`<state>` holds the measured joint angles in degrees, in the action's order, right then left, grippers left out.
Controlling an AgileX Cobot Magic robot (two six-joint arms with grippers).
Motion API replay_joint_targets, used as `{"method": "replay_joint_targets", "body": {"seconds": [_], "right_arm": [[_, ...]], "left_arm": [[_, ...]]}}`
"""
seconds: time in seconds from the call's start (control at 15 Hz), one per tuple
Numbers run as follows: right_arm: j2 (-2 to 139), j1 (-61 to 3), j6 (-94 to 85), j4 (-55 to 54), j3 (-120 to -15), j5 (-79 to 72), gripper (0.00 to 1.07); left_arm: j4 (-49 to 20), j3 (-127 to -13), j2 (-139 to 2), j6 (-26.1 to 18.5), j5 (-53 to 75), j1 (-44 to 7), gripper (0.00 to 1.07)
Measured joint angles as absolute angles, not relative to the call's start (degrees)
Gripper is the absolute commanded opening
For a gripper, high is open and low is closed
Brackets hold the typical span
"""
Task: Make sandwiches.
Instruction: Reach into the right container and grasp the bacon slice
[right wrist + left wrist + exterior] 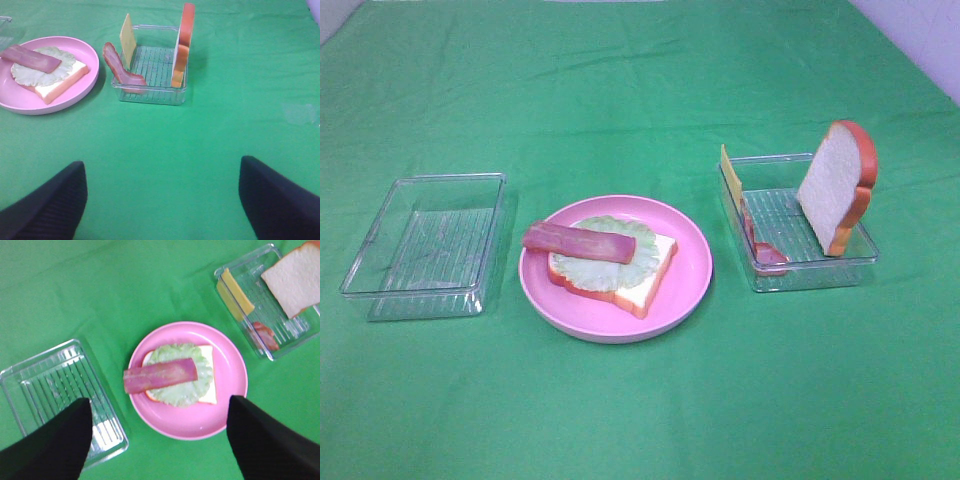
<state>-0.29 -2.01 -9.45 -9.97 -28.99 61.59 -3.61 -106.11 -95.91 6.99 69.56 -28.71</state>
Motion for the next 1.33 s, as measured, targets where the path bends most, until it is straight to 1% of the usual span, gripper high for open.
{"method": "replay_joint_targets", "body": {"seconds": [0.07,0.13,0.2,0.27,0.6,0.8,0.87,0.93,1.0,1.33], "right_arm": [[-0.3,-2.0,-9.5,-10.0,-29.0,61.6,0.78],[-0.3,-2.0,-9.5,-10.0,-29.0,61.6,0.78],[-0.3,-2.0,-9.5,-10.0,-29.0,61.6,0.78],[-0.3,-2.0,-9.5,-10.0,-29.0,61.6,0.78],[-0.3,-2.0,-9.5,-10.0,-29.0,61.6,0.78],[-0.3,-2.0,-9.5,-10.0,-29.0,61.6,0.78],[-0.3,-2.0,-9.5,-10.0,-29.0,61.6,0.78],[-0.3,-2.0,-9.5,-10.0,-29.0,61.6,0.78],[-0.3,-2.0,-9.5,-10.0,-29.0,61.6,0.78],[-0.3,-2.0,-9.5,-10.0,-29.0,61.6,0.78]], "left_arm": [[-3.7,-103.5,-94.1,7.0,69.6,-28.7,0.71],[-3.8,-96.0,-87.8,7.4,69.6,-28.7,0.71],[-3.8,-91.4,-83.7,7.9,69.6,-28.7,0.71],[-3.8,-88.9,-81.4,8.0,69.7,-28.7,0.71],[-3.8,-66.6,-59.9,8.1,69.7,-28.7,0.71],[-3.8,-56.1,-47.2,8.1,69.8,-28.7,0.71],[-3.8,-54.9,-45.0,8.1,69.9,-28.7,0.71],[-3.8,-49.9,-36.8,7.9,69.9,-28.7,0.71],[-3.8,-47.9,-32.8,7.2,69.9,-28.7,0.71],[-3.8,-40.9,-15.4,2.3,70.1,-28.7,0.71]]}}
